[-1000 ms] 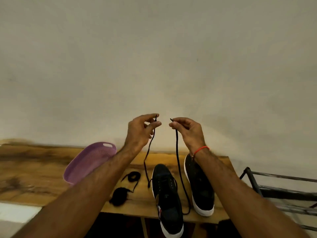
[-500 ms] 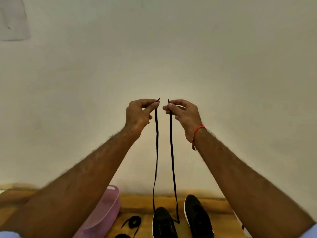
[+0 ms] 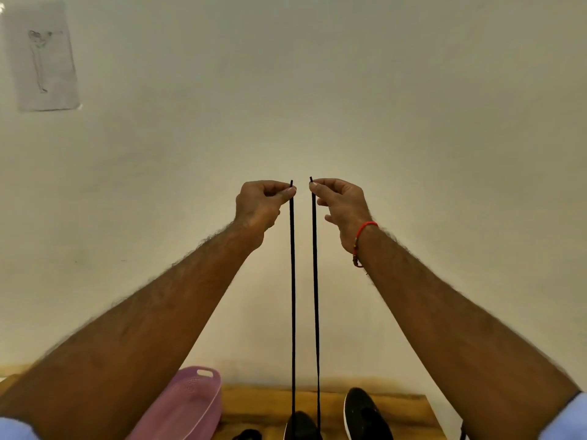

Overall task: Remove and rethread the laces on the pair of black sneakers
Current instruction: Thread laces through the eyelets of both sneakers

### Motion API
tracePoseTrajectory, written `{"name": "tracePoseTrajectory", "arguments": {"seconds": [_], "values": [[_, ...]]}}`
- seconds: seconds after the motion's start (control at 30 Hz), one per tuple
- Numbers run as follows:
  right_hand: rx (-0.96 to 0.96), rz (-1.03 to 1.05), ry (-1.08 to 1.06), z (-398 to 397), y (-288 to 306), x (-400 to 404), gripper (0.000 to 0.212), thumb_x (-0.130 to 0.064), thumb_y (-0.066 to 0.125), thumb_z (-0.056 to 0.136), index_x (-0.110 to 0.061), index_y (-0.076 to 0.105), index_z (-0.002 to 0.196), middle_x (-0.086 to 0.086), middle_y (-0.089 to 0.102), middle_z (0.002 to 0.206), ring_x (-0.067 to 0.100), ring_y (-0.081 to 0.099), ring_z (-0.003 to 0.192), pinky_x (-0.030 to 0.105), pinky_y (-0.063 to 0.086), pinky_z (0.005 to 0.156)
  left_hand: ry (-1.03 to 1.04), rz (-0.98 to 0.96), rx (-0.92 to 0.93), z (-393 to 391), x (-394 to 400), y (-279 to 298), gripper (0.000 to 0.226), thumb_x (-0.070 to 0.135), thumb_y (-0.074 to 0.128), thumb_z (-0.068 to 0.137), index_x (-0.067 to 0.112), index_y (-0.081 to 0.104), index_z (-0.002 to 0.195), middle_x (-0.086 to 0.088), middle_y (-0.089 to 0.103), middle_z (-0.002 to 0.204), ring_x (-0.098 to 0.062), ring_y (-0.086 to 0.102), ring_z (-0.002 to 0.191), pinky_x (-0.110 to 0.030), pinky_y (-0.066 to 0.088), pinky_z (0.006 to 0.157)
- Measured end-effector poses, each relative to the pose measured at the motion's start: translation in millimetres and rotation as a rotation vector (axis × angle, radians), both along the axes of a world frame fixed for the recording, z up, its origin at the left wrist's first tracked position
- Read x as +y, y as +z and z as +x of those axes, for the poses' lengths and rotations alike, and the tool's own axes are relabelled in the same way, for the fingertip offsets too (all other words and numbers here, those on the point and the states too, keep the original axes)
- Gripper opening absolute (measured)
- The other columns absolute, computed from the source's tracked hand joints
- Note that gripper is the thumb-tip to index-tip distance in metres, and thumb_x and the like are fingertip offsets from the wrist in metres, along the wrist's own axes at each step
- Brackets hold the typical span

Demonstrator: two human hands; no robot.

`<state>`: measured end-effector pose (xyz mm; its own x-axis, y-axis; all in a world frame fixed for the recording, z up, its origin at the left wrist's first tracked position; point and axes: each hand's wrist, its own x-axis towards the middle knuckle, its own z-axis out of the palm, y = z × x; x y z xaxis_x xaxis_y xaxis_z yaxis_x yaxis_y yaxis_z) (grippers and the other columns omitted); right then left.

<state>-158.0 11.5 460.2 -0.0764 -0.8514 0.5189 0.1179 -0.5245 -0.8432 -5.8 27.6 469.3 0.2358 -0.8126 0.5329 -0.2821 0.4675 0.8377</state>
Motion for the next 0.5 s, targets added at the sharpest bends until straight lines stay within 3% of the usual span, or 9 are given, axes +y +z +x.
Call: {"name": "tracePoseTrajectory", "arguments": {"seconds": [0.27,0.5], "values": [[0.001,0.006,0.018,2.8,-0.9,-4.9,0.017,-0.024,0.073,0.089,-0.016,0.073,0.104,-0.009,0.069,0.093,0.005,0.061,0.088,0.026,0.049,0.078,0.0,0.023,0.014,1.6,-1.7,5.6,0.026,0.032,0.076,0.089,0.021,0.075,0.112,0.006,0.07,0.102,-0.013,0.059,0.082,-0.026,0.045,0.062],[0.011,0.0,0.018,2.9,2.5,-5.6,0.019,-0.025,0.073,0.089,-0.015,0.073,0.105,-0.008,0.07,0.094,0.006,0.061,0.089,0.025,0.047,0.074,0.011,0.004,-0.01,-0.9,-1.1,9.2,0.024,0.03,0.077,0.089,0.02,0.076,0.111,0.007,0.07,0.1,-0.01,0.059,0.085,-0.024,0.045,0.062]]}}
